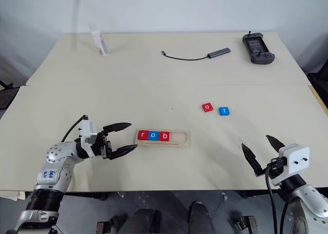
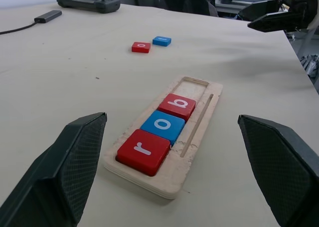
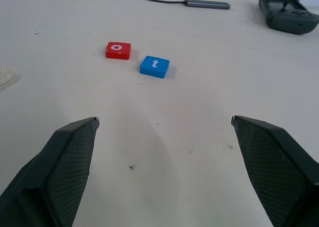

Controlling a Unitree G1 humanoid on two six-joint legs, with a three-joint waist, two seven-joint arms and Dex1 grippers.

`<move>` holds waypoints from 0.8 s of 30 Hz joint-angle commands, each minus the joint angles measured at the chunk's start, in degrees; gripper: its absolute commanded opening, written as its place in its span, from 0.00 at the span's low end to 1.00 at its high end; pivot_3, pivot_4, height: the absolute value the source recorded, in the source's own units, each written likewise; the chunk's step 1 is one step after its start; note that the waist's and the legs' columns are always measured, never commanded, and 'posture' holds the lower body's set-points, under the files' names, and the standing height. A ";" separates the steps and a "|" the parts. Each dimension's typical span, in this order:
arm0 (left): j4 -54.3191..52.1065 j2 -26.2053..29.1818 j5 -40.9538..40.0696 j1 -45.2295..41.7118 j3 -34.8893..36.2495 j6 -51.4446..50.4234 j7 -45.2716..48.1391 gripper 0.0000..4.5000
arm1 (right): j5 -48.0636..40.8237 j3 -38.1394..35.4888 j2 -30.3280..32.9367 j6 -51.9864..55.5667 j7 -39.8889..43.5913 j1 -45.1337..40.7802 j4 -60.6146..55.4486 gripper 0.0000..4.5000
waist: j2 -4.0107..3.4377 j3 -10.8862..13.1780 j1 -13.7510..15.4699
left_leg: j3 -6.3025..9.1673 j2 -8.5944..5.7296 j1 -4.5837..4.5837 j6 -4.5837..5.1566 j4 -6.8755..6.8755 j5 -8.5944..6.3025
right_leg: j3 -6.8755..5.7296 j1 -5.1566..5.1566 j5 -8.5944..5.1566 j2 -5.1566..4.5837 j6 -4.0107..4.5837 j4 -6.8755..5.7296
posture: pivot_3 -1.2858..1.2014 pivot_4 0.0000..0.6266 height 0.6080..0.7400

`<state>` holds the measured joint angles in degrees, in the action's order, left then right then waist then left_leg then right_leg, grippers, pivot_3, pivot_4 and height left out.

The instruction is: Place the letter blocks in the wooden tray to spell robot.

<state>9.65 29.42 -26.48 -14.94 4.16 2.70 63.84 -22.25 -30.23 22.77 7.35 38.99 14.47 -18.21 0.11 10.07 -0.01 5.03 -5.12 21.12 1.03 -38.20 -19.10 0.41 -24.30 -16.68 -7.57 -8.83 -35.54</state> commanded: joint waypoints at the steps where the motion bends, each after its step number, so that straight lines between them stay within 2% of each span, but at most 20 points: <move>1: -1.58 -0.32 0.43 -0.43 0.65 1.87 -0.20 1.00 | -1.92 0.68 3.19 2.93 -1.77 -4.08 -0.99 0.99 | 0.00 0.00 -0.16 | 0.00 0.00 0.00 0.00 0.00 0.00 | 0.01 0.00 0.00 0.00 0.00 0.00 | 0.52 0.24 1.00; 5: -3.86 -0.51 0.39 0.05 0.53 1.80 -1.13 1.00 | -5.95 3.36 9.44 13.94 -1.51 -11.09 -1.21 0.99 | -0.01 0.00 -0.07 | -0.05 0.03 -0.01 0.00 -0.05 0.00 | 0.05 -0.02 0.00 0.01 0.00 -0.03 | 0.52 0.24 1.00; 8: -6.12 -0.59 -0.65 0.96 0.78 0.26 -1.85 1.00 | -5.89 7.79 16.37 23.81 -1.42 -20.43 1.63 0.99 | -0.01 0.00 -0.08 | 0.03 0.05 0.04 -0.02 -0.03 0.01 | -0.02 -0.02 -0.02 0.01 0.03 0.00 | 0.52 0.24 1.00; 13: -8.39 -0.50 -0.96 2.44 1.38 -0.95 -3.21 1.00 | -4.14 15.93 22.95 38.96 -3.22 -34.93 8.47 0.99 | -0.01 0.00 -0.04 | 0.03 0.00 0.09 0.01 -0.03 0.02 | -0.03 -0.05 -0.01 -0.06 0.03 0.01 | 0.52 0.24 1.00; 18: -10.26 -1.07 -0.33 3.73 1.41 -0.35 -4.69 1.00 | -1.11 22.95 23.87 46.40 -4.60 -46.09 15.06 0.99 | -0.01 0.00 0.00 | 0.02 0.00 0.17 0.01 -0.04 0.03 | -0.03 -0.12 -0.01 -0.07 0.03 0.02 | 0.52 0.24 1.00; 24: -12.92 -1.65 0.26 6.58 1.10 0.38 -6.34 1.00 | 0.36 26.58 23.40 48.56 -3.62 -49.98 16.56 0.99 | -0.01 0.00 0.00 | 0.07 -0.03 0.28 0.04 0.01 0.01 | -0.10 -0.16 -0.01 -0.10 0.02 0.00 | 0.52 0.24 1.00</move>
<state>-0.49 27.82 -26.48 -8.90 4.71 2.01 58.05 -22.50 -3.21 45.43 55.54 35.03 -33.98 -1.41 0.10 10.06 0.00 5.09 -5.15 21.40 1.08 -38.19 -19.10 0.32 -24.46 -16.69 -7.66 -8.81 -35.54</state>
